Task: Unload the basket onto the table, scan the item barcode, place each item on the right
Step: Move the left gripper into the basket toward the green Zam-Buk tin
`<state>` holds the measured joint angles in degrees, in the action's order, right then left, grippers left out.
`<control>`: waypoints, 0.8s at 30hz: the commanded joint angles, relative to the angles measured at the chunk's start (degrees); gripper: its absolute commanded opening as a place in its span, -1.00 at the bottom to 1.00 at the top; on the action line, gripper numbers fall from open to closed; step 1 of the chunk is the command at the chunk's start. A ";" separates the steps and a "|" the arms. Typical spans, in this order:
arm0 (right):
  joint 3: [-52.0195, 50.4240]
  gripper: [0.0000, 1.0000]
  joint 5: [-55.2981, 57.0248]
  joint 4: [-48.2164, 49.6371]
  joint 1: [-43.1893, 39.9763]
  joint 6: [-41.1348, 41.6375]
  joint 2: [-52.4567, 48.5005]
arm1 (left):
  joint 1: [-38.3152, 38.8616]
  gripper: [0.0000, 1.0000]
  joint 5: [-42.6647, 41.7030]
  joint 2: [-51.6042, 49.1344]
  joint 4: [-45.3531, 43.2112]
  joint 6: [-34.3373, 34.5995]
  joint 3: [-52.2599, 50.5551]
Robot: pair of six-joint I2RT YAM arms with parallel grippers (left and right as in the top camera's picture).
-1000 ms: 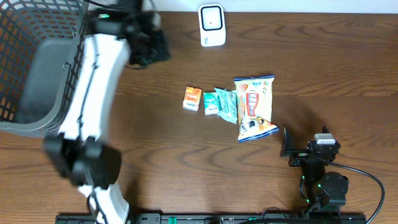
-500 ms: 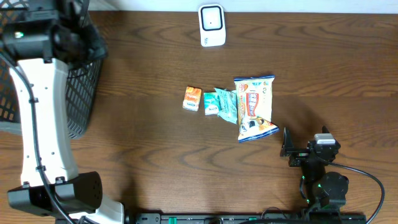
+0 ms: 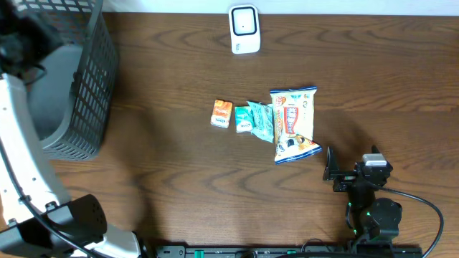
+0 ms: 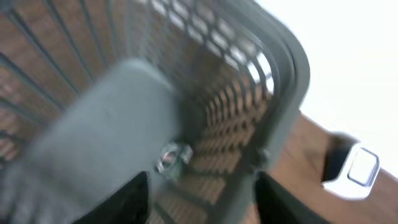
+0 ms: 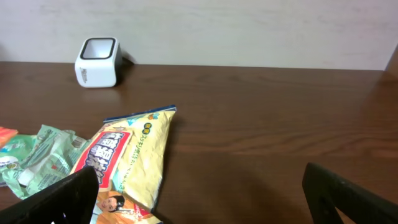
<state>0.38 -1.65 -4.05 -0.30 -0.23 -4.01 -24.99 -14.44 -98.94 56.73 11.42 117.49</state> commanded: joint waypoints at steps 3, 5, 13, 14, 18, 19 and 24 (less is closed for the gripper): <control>-0.07 0.99 0.02 -0.22 -0.26 0.59 0.24 | -4.09 0.43 -2.01 -1.11 -3.72 -11.37 0.59; -0.07 0.98 0.02 -0.22 -0.26 0.59 0.24 | -5.07 0.50 -2.01 -2.27 -4.15 -13.57 0.59; -0.07 0.99 0.02 -0.22 -0.26 0.59 0.24 | -6.23 0.52 -2.05 -10.25 -4.94 -14.47 0.55; -0.07 0.98 0.02 -0.22 -0.26 0.59 0.24 | -6.23 0.51 -2.03 -10.93 -5.03 -14.49 0.55; -0.07 0.99 0.04 -0.22 -0.26 0.59 0.24 | -6.23 0.51 -3.72 -17.09 -4.68 -20.35 0.55; -0.07 0.99 0.04 -0.22 -0.26 0.59 0.24 | -6.23 0.52 -5.66 -18.16 -4.22 -22.77 0.55; -0.07 0.99 0.02 -0.22 -0.26 0.59 0.24 | -6.23 0.52 -7.67 -22.58 -3.93 -26.29 0.55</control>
<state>0.38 -1.65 -4.05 -0.30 -0.23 -4.01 -31.03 -19.62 -119.57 52.58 -9.91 117.47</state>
